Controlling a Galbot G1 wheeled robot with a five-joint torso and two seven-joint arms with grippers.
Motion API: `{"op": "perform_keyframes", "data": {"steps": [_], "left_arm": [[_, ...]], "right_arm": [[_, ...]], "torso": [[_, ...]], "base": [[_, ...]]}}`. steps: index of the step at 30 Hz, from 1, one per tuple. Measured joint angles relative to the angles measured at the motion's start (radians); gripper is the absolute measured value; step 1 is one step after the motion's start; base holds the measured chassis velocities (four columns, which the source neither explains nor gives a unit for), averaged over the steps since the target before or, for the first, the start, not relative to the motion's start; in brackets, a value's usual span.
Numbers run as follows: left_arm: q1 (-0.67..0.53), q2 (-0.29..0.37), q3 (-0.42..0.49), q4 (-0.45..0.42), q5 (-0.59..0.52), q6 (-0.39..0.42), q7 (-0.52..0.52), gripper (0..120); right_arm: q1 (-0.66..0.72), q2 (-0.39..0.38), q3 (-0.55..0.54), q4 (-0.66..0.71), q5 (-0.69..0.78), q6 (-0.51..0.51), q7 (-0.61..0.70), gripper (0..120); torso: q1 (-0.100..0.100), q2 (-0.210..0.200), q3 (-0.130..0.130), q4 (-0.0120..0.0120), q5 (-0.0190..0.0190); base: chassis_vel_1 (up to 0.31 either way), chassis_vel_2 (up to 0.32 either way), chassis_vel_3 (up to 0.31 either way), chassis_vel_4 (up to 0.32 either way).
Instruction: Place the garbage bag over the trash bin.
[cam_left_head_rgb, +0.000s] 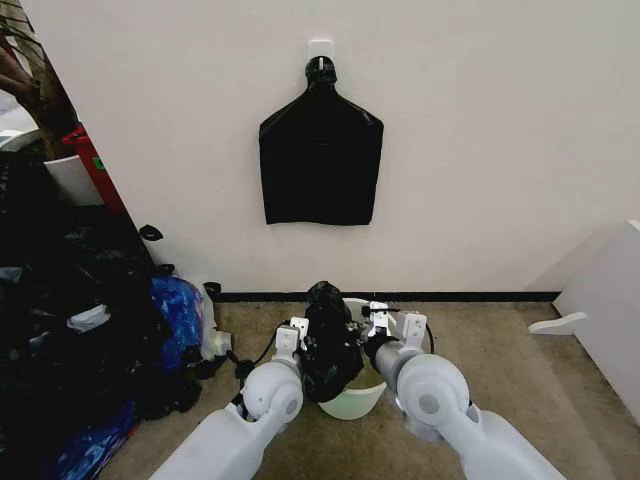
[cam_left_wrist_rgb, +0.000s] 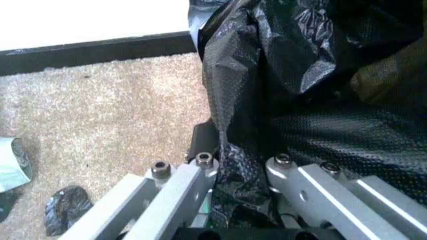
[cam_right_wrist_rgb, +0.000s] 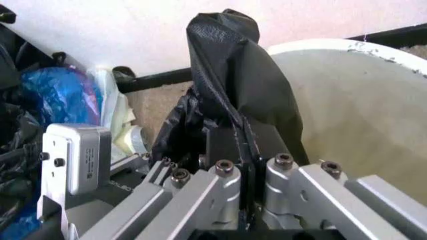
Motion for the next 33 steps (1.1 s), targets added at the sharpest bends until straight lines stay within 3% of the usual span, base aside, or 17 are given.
{"op": "perform_keyframes", "data": {"steps": [12,23,33], "left_arm": [[0.033,-0.004,-0.015,0.004,0.028,-0.032,-0.02,7],[0.071,-0.007,-0.052,-0.003,0.047,-0.057,-0.022,7],[0.098,-0.004,-0.07,-0.016,0.062,-0.077,-0.001,7]], "right_arm": [[-0.06,-0.023,0.081,0.043,-0.021,-0.001,-0.019,0],[-0.17,-0.064,0.228,0.054,-0.054,-0.005,-0.058,0],[-0.185,-0.077,0.353,-0.061,-0.017,-0.055,-0.12,0]], "torso": [[0.0,0.0,0.0,-0.0001,0.0],[0.0,0.0,0.0,-0.0003,0.0],[0.0,0.0,0.0,-0.0001,0.0001]], "base": [[0.0,0.0,0.0,0.0],[0.0,0.0,0.0,0.0],[0.0,0.0,0.0,0.0]]}}
